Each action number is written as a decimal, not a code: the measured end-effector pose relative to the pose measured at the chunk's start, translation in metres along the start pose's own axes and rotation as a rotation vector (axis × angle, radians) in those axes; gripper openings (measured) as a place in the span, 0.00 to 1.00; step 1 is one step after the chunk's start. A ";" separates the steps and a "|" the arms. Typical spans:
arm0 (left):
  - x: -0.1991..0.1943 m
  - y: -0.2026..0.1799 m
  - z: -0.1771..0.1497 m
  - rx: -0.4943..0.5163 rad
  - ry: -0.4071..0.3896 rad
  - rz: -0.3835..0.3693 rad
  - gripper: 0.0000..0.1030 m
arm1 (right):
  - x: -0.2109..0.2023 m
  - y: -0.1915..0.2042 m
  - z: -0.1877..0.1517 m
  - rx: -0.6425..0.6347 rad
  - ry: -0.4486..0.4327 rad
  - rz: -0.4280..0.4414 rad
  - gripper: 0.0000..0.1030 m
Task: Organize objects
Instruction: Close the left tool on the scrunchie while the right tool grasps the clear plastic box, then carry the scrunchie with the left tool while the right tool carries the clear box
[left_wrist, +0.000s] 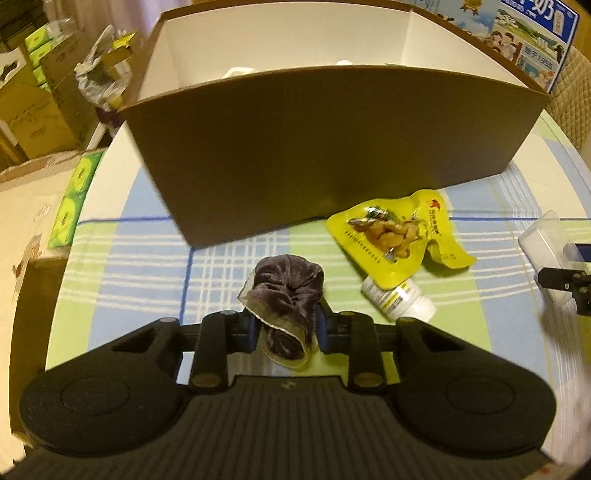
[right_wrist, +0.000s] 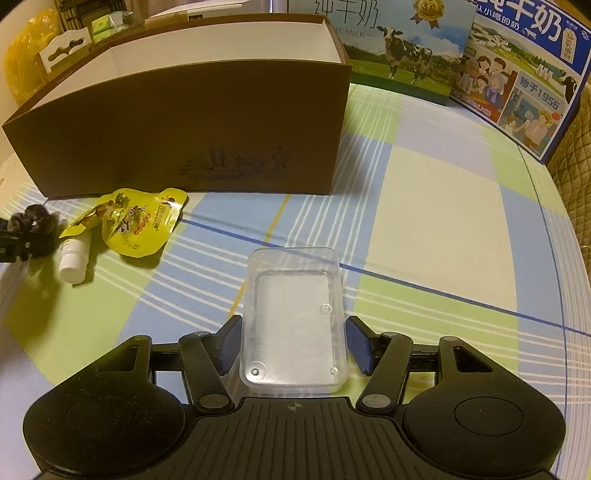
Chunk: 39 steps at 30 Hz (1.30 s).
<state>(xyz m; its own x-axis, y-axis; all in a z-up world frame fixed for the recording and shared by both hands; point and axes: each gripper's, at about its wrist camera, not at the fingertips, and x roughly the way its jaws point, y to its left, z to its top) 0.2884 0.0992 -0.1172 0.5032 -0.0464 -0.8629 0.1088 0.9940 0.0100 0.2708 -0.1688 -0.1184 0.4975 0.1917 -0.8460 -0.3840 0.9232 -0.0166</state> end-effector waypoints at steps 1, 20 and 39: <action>-0.002 0.001 -0.001 -0.007 0.004 -0.001 0.24 | 0.001 0.000 0.000 -0.002 0.001 0.000 0.56; -0.025 -0.004 -0.029 -0.025 0.055 -0.026 0.24 | 0.001 0.004 0.004 -0.031 -0.003 0.004 0.51; -0.047 -0.009 -0.017 -0.021 -0.002 -0.043 0.23 | -0.044 0.024 0.022 -0.030 -0.090 0.100 0.51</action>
<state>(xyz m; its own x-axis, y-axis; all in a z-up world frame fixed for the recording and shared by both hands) 0.2494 0.0938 -0.0848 0.4999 -0.0896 -0.8615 0.1123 0.9929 -0.0381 0.2572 -0.1477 -0.0701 0.5226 0.3128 -0.7931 -0.4580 0.8877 0.0483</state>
